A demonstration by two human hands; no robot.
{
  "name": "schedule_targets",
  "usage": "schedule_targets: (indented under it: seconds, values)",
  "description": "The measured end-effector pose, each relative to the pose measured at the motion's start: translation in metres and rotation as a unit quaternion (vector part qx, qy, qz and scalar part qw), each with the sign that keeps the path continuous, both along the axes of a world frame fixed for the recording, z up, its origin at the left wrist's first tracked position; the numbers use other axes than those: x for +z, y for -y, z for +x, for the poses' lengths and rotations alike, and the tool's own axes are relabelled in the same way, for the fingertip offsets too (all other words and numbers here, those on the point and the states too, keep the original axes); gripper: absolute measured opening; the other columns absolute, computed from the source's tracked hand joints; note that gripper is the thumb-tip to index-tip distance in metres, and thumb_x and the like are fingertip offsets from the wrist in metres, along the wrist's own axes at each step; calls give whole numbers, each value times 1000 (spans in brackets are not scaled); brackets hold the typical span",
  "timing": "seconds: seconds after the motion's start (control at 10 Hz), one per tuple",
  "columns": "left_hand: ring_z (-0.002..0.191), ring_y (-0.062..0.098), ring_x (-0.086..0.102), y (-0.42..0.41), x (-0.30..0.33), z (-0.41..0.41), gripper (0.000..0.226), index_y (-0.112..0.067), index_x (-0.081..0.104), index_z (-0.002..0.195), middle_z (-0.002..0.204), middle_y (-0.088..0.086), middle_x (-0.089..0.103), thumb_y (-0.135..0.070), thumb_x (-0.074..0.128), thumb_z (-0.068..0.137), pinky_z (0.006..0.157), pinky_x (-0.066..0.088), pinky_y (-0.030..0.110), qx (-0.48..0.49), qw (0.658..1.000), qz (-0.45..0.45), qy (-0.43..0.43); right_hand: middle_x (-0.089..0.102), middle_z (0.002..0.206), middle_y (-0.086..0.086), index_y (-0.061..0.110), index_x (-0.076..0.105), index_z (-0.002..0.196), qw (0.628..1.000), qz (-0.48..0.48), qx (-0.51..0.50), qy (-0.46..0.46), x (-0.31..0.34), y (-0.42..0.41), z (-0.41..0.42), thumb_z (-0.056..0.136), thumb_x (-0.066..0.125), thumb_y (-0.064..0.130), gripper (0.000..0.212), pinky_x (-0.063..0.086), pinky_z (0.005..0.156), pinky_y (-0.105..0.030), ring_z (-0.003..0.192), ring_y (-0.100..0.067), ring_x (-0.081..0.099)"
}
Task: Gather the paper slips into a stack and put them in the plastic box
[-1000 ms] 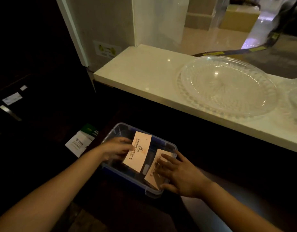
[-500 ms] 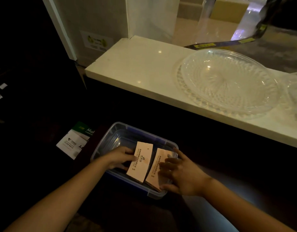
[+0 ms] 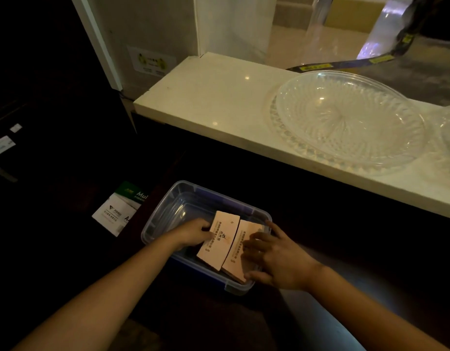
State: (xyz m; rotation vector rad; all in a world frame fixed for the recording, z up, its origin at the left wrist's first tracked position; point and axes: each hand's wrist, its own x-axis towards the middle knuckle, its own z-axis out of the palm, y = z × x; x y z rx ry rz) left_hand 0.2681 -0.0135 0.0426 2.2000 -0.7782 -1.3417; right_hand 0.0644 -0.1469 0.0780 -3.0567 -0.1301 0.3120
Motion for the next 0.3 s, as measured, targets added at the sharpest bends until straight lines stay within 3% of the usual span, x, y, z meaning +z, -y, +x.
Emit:
schedule_targets:
  seconds: [0.1, 0.2, 0.3]
  values:
    - [95, 13, 55, -4, 4, 0, 32, -19, 54, 119, 123, 8, 61, -20, 55, 87, 64, 44, 20, 14, 1000, -10, -2, 46, 140, -1, 29, 45, 128, 1000, 7, 1, -9, 2, -1, -3, 87, 16, 63, 61, -18, 107, -46, 136, -21, 27]
    - [105, 17, 56, -10, 17, 5, 49, -15, 45, 130, 124, 8, 58, -20, 61, 84, 78, 47, 24, 23, 998, -39, 51, 45, 141, -1, 27, 40, 133, 1000, 28, -10, 4, 11, 3, -2, 87, 16, 63, 63, -11, 109, -44, 136, -18, 27]
    - [101, 16, 60, -18, 43, 11, 49, -10, 45, 131, 115, 8, 61, -19, 60, 86, 69, 44, 9, 31, 993, -89, 70, 51, 136, 0, 26, 45, 130, 996, 60, -53, 41, 29, 7, 11, 88, 23, 61, 59, 3, 112, -40, 132, -17, 34]
